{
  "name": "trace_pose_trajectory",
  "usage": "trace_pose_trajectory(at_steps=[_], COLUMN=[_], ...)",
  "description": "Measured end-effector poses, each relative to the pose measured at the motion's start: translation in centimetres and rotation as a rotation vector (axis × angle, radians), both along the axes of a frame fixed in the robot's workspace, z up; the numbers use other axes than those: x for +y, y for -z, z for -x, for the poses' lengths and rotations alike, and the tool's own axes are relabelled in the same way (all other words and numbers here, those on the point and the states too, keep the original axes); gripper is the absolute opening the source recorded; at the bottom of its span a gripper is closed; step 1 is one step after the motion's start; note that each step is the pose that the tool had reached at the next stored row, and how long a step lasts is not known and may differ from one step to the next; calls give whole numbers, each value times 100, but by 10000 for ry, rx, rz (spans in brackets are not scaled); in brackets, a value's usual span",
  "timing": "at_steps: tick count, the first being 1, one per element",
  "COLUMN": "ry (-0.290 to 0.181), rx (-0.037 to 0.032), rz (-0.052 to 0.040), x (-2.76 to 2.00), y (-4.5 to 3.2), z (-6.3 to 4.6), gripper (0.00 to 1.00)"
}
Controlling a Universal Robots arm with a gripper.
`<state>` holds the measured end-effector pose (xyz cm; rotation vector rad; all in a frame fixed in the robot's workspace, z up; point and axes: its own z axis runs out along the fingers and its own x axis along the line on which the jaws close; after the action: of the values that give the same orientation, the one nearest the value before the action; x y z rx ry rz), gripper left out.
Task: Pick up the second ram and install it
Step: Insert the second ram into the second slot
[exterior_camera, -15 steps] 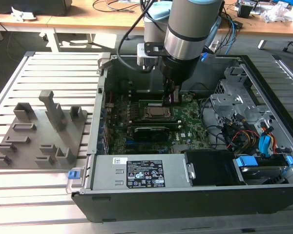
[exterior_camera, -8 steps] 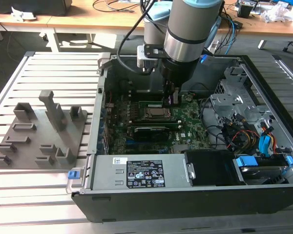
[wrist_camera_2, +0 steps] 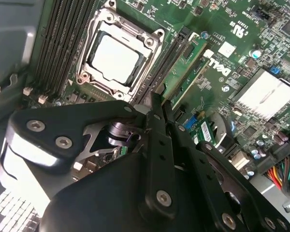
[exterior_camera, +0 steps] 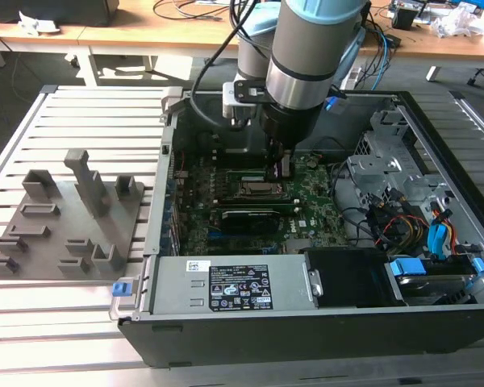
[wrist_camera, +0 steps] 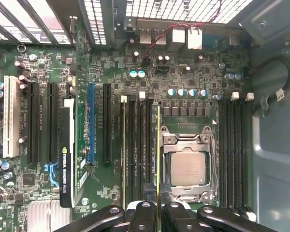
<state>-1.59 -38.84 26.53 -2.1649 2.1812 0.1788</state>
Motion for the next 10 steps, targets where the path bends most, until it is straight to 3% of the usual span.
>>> trace_pose_trajectory(at_steps=[5,10], ry=[0,1], rx=[1,0], rz=[19,18], x=[-52,-59], y=[116,266], z=[45,87], gripper=[14,14])
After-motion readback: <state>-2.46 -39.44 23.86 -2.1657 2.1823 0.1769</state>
